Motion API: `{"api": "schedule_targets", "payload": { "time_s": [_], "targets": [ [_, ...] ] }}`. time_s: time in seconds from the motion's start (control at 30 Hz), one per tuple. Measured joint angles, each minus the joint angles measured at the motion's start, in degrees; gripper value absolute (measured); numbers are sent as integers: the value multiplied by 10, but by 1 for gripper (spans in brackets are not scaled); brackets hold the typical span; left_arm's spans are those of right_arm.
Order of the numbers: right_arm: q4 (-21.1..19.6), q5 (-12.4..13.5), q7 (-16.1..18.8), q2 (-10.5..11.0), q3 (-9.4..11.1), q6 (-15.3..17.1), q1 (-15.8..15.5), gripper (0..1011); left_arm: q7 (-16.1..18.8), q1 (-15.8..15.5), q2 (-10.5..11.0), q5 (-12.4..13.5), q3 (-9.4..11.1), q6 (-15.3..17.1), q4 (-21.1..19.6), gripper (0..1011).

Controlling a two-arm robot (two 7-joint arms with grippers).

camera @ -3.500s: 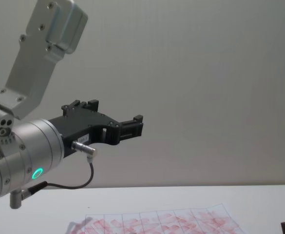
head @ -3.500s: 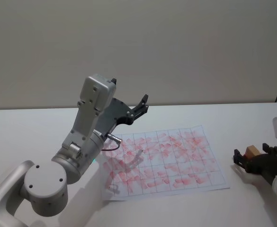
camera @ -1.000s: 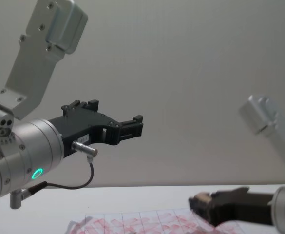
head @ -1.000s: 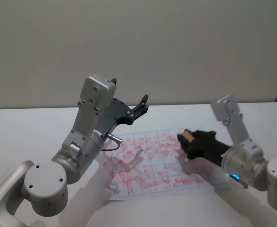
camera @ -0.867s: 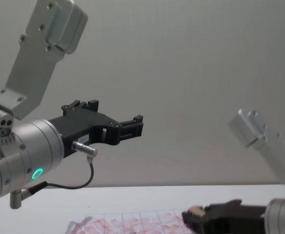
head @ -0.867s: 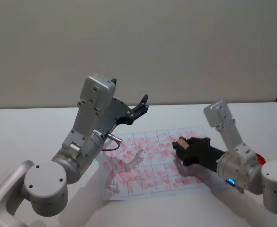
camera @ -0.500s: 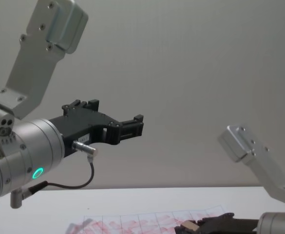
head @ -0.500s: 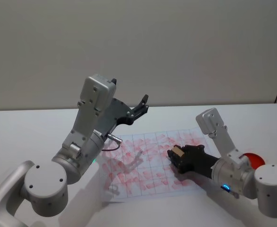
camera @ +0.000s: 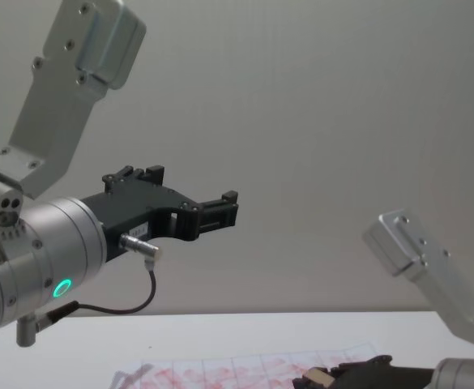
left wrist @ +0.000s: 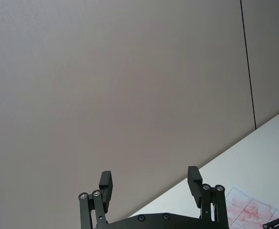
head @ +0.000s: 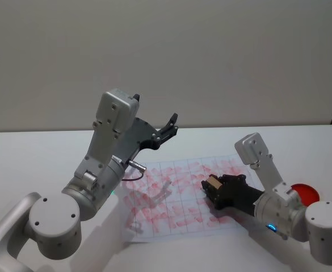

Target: Use the one hand to pick up the stamp and affix it onto the A4 paper.

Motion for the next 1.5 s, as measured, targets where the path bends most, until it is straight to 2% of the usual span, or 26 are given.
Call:
{"api": "schedule_targets", "payload": {
  "time_s": [0.27,0.47,0.77,1.0,1.2,1.5],
  "targets": [
    [-34,1,-21,11,9,-14,-8,220,0,0,0,0,0,0,0,1001],
    [-81,14,-50,26,22,-22,-23,220,0,0,0,0,0,0,0,1001],
    [-160,47,-111,61,48,-14,-71,221,0,0,0,0,0,0,0,1001],
    [-201,76,-157,86,66,1,-111,220,0,0,0,0,0,0,0,1001],
    [-220,98,-186,102,78,12,-139,220,0,0,0,0,0,0,0,1001],
    [-225,111,-203,110,85,21,-155,221,0,0,0,0,0,0,0,1001]
  ]
}}
